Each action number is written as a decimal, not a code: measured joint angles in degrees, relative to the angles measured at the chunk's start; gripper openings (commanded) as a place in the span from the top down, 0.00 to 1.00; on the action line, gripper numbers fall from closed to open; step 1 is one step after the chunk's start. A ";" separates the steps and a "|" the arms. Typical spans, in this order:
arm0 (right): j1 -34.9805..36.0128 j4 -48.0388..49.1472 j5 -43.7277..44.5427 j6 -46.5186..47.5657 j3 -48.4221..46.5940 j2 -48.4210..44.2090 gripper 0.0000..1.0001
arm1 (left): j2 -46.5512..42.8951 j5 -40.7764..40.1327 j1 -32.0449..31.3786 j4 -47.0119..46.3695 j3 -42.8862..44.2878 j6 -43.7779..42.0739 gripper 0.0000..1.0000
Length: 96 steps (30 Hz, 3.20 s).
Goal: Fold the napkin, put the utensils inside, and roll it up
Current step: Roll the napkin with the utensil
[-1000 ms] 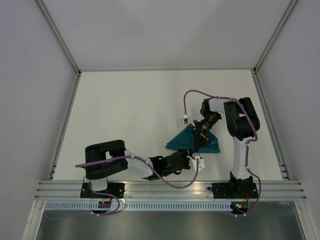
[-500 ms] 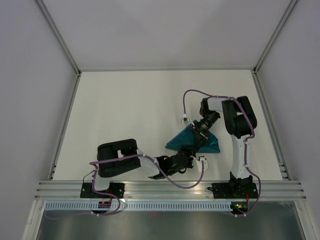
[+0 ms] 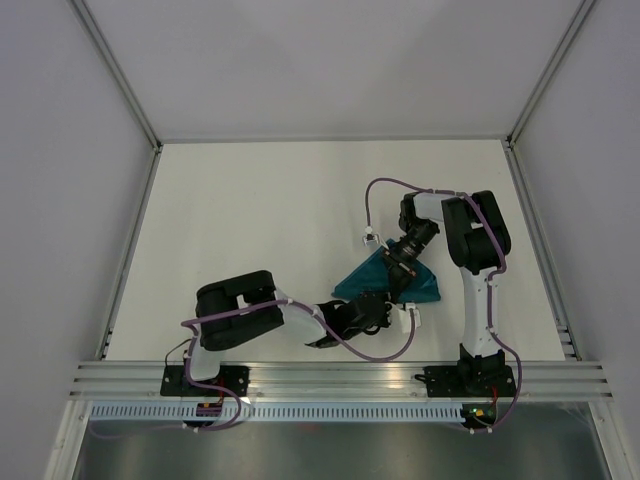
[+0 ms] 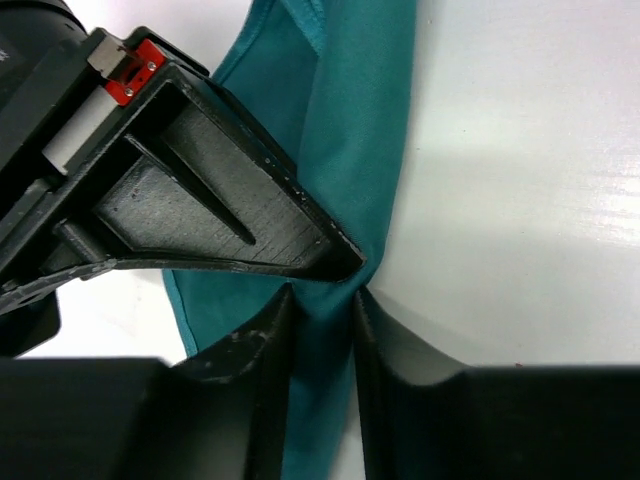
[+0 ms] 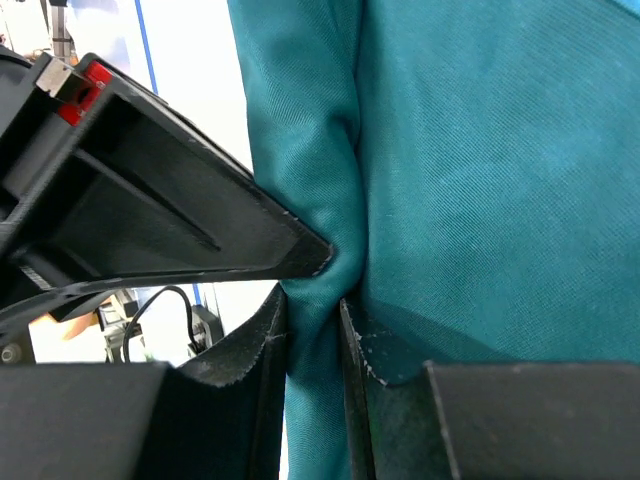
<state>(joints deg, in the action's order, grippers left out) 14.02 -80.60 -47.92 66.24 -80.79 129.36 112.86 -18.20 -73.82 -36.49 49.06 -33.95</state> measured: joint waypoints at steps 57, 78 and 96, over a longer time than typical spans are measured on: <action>10.08 63.39 25.24 -16.68 50.84 -63.63 0.33 | 15.67 68.48 27.26 52.63 37.75 30.88 0.98; 16.61 70.10 29.92 -18.62 51.54 -55.41 0.75 | 12.61 65.70 29.00 52.15 34.40 36.22 0.61; 10.45 47.10 18.01 -10.58 33.62 -39.63 0.78 | -25.31 31.34 35.63 21.05 2.14 49.94 0.54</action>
<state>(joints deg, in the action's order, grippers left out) 24.47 -33.50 -29.91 55.66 -47.18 89.73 87.55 13.15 -38.20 -15.44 51.20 15.99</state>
